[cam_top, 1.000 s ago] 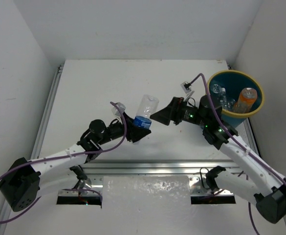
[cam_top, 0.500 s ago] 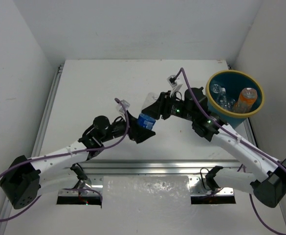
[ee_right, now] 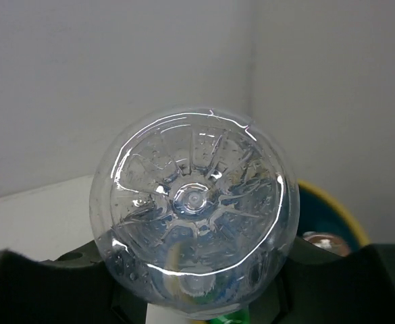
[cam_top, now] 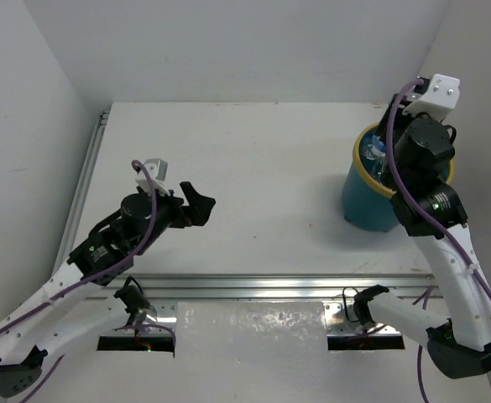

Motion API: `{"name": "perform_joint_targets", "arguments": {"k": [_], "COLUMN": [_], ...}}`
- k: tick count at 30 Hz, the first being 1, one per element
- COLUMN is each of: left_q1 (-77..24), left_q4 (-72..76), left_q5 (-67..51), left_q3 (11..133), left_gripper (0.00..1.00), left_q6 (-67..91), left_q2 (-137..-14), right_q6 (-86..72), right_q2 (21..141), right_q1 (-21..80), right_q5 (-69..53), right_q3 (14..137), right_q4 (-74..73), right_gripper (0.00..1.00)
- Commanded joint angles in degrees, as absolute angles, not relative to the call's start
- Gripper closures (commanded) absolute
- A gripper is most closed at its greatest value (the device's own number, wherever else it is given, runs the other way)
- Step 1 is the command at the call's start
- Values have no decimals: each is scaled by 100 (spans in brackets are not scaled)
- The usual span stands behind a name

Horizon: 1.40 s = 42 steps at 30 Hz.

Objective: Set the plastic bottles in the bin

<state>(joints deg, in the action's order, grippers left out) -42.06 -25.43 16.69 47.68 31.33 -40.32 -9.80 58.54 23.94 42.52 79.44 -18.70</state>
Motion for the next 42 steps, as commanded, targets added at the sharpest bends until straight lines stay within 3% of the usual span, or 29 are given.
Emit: {"name": "perform_joint_targets", "arguments": {"k": [1, 5, 7, 8, 9, 10, 11, 20, 25, 30, 35, 42], "left_q1": [-4201, -4201, -4201, -4201, -4201, -4210, -4201, -4044, -2089, -951, -914, -1116], "left_q4": [-3357, -3279, -3199, -3191, -3225, -3234, -3243, -3471, -3217, -3261, -3225, -3436], "left_q5": [1907, 2074, 1987, 2004, 2117, 2136, 2127, 2750, 2040, 2634, 3260, 3015], "left_q3": [5002, 4633, 4597, 4631, 4649, 4649, 4641, 5018, 5588, 5915, 5862, 5740], "left_gripper": [0, 0, 0, 0, 0, 0, 0, 0, 0, 0, 0, 0], "left_q6": [2576, 2399, 2373, 2347, 2355, 2364, 2364, 2584, 2400, 2523, 2303, 2206], "left_q2": [-3771, -3534, -3481, -3480, -3480, -3489, -3498, -4208, -5132, -5020, -4352, -3534], "right_q6": [246, 168, -324, -612, -711, -782, -869, -2021, -1960, -1829, -1310, -1327], "right_q2": [6011, 6345, 6459, 6451, 6442, 6434, 6486, 7109, 6988, 5226, 4062, 2620], "right_q1": [1865, 1477, 1398, 1371, 1345, 1310, 1292, 440, 431, 440, 448, 843], "right_q5": [5379, 5222, 5081, 4906, 4852, 4878, 4887, 3316, 1183, 501, 623, 615], "right_q3": [7735, 7690, 7760, 7743, 7726, 7699, 7734, 9403, 9827, 8170, 7620, 7471], "right_q4": [-1047, -1062, -1554, -1756, -1801, -1819, -1967, -4303, -5211, -4993, -5440, -5835], "right_gripper": [100, 94, 82, 71, 27, 4, 1, 1, 1, 1, 1, 1]}}
